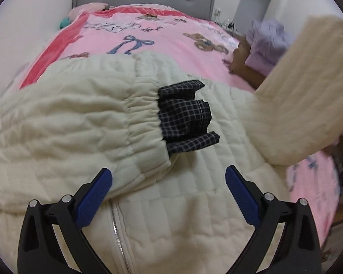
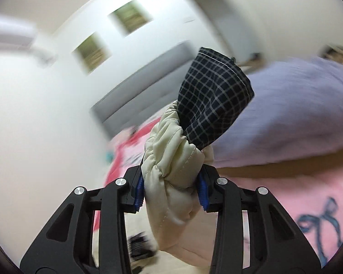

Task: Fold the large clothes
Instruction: 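Carry the cuff across the jacket body with the right gripper and release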

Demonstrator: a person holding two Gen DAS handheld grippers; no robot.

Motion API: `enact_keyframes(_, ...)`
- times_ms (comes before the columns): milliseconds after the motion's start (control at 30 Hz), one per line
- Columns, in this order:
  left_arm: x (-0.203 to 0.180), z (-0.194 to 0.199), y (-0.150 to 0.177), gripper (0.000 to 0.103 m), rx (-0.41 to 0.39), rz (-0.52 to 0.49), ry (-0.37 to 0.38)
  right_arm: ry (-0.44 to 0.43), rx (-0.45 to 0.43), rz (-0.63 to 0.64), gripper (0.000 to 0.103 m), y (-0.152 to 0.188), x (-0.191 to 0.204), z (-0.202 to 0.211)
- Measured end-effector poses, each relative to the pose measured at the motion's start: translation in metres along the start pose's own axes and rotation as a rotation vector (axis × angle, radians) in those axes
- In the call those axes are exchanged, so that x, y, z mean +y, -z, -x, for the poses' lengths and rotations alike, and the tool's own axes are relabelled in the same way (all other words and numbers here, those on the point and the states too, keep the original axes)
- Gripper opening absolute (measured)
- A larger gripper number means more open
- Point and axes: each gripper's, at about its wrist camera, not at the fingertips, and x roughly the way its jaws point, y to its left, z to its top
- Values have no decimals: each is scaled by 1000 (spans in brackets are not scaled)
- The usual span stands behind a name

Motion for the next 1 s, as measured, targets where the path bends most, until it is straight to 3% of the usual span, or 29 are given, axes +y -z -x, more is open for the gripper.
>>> enact_keyframes(100, 15, 14, 4, 97, 10, 34, 22, -110, 120, 147, 35, 26, 64, -45)
enact_keyframes(267, 42, 24, 18, 97, 70, -4, 90, -170, 293, 366, 35, 87, 141, -98)
enact_keyframes(433, 64, 45, 40, 96, 68, -52, 146, -166, 446, 526, 35, 143, 181, -140)
enact_keyframes(533, 76, 55, 55, 96, 71, -78, 144, -197, 546, 612, 35, 187, 189, -143)
enact_keyframes(700, 92, 51, 73, 96, 124, -80, 135, -207, 685, 645, 39, 227, 205, -161)
enact_keyframes(867, 98, 52, 77, 95, 114, -77, 136, -307, 824, 489, 51, 251, 200, -174)
enact_keyframes(1000, 106, 55, 76, 95, 102, -32, 128, -327, 816, 498, 53, 254, 206, -167)
